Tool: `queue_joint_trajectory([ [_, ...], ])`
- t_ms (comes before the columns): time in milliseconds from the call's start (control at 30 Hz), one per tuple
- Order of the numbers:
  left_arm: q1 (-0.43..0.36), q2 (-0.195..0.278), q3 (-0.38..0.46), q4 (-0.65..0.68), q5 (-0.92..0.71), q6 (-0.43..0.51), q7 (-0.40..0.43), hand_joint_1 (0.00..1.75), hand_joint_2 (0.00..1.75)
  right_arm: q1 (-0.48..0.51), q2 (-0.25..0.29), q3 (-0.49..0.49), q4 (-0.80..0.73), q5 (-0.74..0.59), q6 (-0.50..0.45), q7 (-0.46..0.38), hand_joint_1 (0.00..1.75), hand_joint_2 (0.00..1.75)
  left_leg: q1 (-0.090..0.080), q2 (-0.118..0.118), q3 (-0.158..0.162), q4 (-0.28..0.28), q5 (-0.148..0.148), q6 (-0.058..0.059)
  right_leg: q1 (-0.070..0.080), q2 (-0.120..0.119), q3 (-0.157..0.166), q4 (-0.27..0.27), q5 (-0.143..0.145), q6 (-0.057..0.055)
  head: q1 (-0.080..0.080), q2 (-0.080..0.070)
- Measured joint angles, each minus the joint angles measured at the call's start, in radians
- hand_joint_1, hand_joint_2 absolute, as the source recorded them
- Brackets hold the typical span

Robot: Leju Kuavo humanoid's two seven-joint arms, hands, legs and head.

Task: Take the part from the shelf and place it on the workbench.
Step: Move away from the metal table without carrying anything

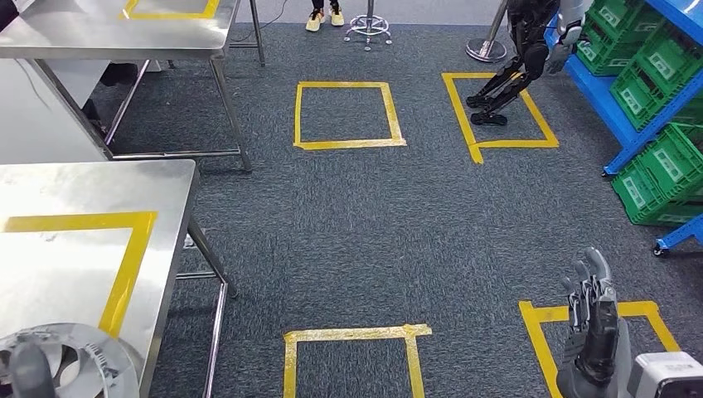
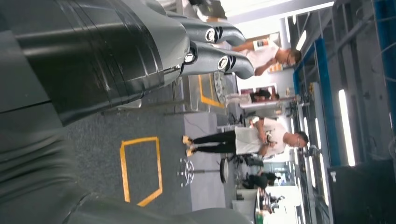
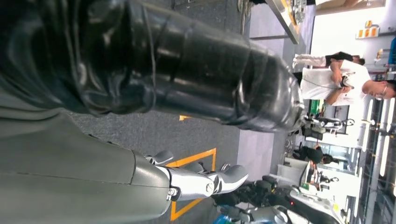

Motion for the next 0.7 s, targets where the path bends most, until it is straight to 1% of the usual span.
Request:
queue_joint_trajectory([
  [33,0.000,0.000,0.000,0.000,0.000,0.000,0.000,0.00,0.00,0.000,0.000,0.000,0.000,0.000,0.000,0.000,0.00,0.00,-0.001,0.006,0.001,-0.001,0.001,0.002,0.001,-0.025,-0.008,0.020,-0.012,0.001,0.004,0.000],
  [67,0.001,0.000,0.000,0.000,0.000,0.000,0.000,0.00,0.00,0.000,0.000,0.000,0.000,0.000,0.000,-0.001,0.00,0.00,-0.003,0.016,0.000,0.000,0.001,0.004,0.001,-0.045,-0.033,0.071,-0.040,0.004,0.010,0.000],
  [133,0.002,0.000,0.000,0.000,0.004,0.000,0.000,0.00,0.00,0.000,0.000,0.000,0.000,-0.001,0.000,-0.002,0.00,0.00,-0.008,0.041,0.000,0.000,-0.001,0.008,-0.002,-0.069,-0.094,0.192,-0.093,0.008,0.020,0.000],
  [167,0.002,0.000,0.000,0.000,0.008,0.000,-0.001,0.00,0.00,0.000,0.000,-0.001,0.001,-0.001,0.000,-0.002,0.00,0.00,-0.011,0.057,0.000,0.000,-0.003,0.009,-0.003,-0.077,-0.120,0.244,-0.110,0.009,0.024,0.000],
  [200,0.002,0.000,0.000,0.000,0.015,0.000,-0.002,0.00,0.00,0.001,0.000,-0.001,0.001,-0.001,0.000,-0.002,0.00,0.00,-0.013,0.069,0.001,0.000,-0.005,0.010,-0.003,-0.080,-0.121,0.243,-0.099,0.007,0.028,0.000],
  [233,0.002,0.000,0.000,0.000,0.024,0.000,-0.003,0.00,0.00,0.002,0.000,-0.001,0.001,-0.001,0.000,-0.002,0.00,0.00,-0.015,0.080,0.003,0.000,-0.007,0.010,-0.002,-0.083,-0.105,0.207,-0.074,0.002,0.031,0.000],
  [267,0.001,0.000,0.000,0.000,0.035,0.000,-0.005,0.00,0.00,0.002,0.000,-0.001,0.001,-0.001,0.000,-0.002,0.00,0.00,-0.016,0.091,0.006,0.000,-0.010,0.009,0.002,-0.095,-0.071,0.140,-0.039,-0.005,0.034,0.000],
  [300,0.000,0.000,0.000,0.000,0.045,0.000,-0.006,0.00,0.00,0.002,0.000,-0.001,0.001,-0.001,0.000,-0.002,0.00,0.00,-0.018,0.100,0.009,0.000,-0.012,0.008,0.007,-0.115,-0.038,0.072,-0.012,-0.013,0.035,0.000],
  [333,0.000,0.000,0.000,0.000,0.053,0.000,-0.007,0.00,0.00,0.003,0.000,-0.002,0.000,-0.001,0.000,-0.002,0.00,0.00,-0.019,0.108,0.012,-0.001,-0.015,0.005,0.014,-0.131,-0.012,0.018,0.007,-0.021,0.034,0.000],
  [367,0.000,0.000,0.000,0.000,0.057,0.000,-0.008,0.00,0.00,0.003,0.000,-0.002,0.000,-0.002,0.000,-0.003,0.00,0.00,-0.019,0.115,0.014,-0.001,-0.017,0.000,0.020,-0.143,0.003,-0.015,0.016,-0.028,0.034,0.000],
  [400,0.000,0.000,0.000,0.000,0.059,0.000,-0.009,0.00,0.00,0.004,0.000,-0.003,0.000,-0.004,0.000,-0.005,0.00,0.00,-0.018,0.122,0.016,-0.003,-0.019,-0.005,0.025,-0.143,0.004,-0.023,0.015,-0.032,0.035,0.000],
  [433,-0.001,0.000,0.000,0.001,0.058,0.000,-0.011,0.00,0.00,0.005,0.000,-0.003,0.000,-0.006,0.000,-0.008,0.00,0.00,-0.017,0.129,0.019,-0.006,-0.020,-0.011,0.028,-0.134,0.003,-0.028,0.016,-0.036,0.036,0.000],
  [467,-0.002,0.000,0.000,0.000,0.055,0.000,-0.012,0.00,0.00,0.006,0.001,-0.003,-0.001,-0.008,0.000,-0.011,0.00,0.00,-0.015,0.130,0.020,-0.007,-0.023,-0.016,0.025,-0.123,0.012,-0.037,0.021,-0.040,0.039,0.000],
  [500,-0.002,0.000,0.000,0.000,0.051,0.000,-0.013,0.00,0.00,0.008,0.001,-0.004,-0.002,-0.010,0.000,-0.014,0.00,0.00,-0.014,0.119,0.019,-0.001,-0.031,-0.020,0.022,-0.114,0.022,-0.049,0.025,-0.044,0.039,0.000],
  [533,-0.003,0.000,0.000,0.000,0.047,0.000,-0.014,0.00,0.00,0.008,0.002,-0.004,-0.002,-0.011,0.000,-0.016,0.00,0.00,-0.014,0.098,0.010,0.024,-0.047,-0.024,0.018,-0.105,0.034,-0.061,0.032,-0.049,0.036,0.000],
  [567,-0.002,0.000,-0.001,0.000,0.044,0.000,-0.014,0.00,0.00,0.008,0.002,-0.004,-0.002,-0.011,0.000,-0.017,0.00,0.00,-0.013,0.073,-0.012,0.070,-0.071,-0.026,0.015,-0.095,0.044,-0.069,0.037,-0.053,0.031,0.000],
  [600,-0.001,0.001,-0.001,0.000,0.042,0.000,-0.014,0.00,0.00,0.008,0.003,-0.004,-0.002,-0.011,0.000,-0.018,0.00,0.00,-0.013,0.051,-0.041,0.130,-0.098,-0.029,0.015,-0.085,0.045,-0.071,0.039,-0.056,0.024,0.000],
  [633,-0.001,0.002,-0.001,0.000,0.041,0.000,-0.014,0.00,0.00,0.007,0.003,-0.004,-0.002,-0.011,0.000,-0.017,0.00,0.00,-0.013,0.040,-0.075,0.194,-0.121,-0.031,0.015,-0.074,0.045,-0.071,0.040,-0.058,0.019,0.000],
  [667,0.000,0.003,-0.001,0.001,0.040,0.000,-0.014,0.00,0.00,0.007,0.003,-0.004,-0.001,-0.011,0.000,-0.017,0.00,0.00,-0.013,0.036,-0.103,0.240,-0.130,-0.033,0.015,-0.062,0.045,-0.070,0.039,-0.059,0.014,0.000],
  [700,0.000,0.003,-0.001,0.001,0.040,0.000,-0.014,0.00,0.00,0.007,0.003,-0.004,-0.001,-0.011,0.000,-0.016,0.00,0.00,-0.013,0.035,-0.115,0.251,-0.118,-0.034,0.015,-0.049,0.046,-0.069,0.038,-0.058,0.009,0.000],
])
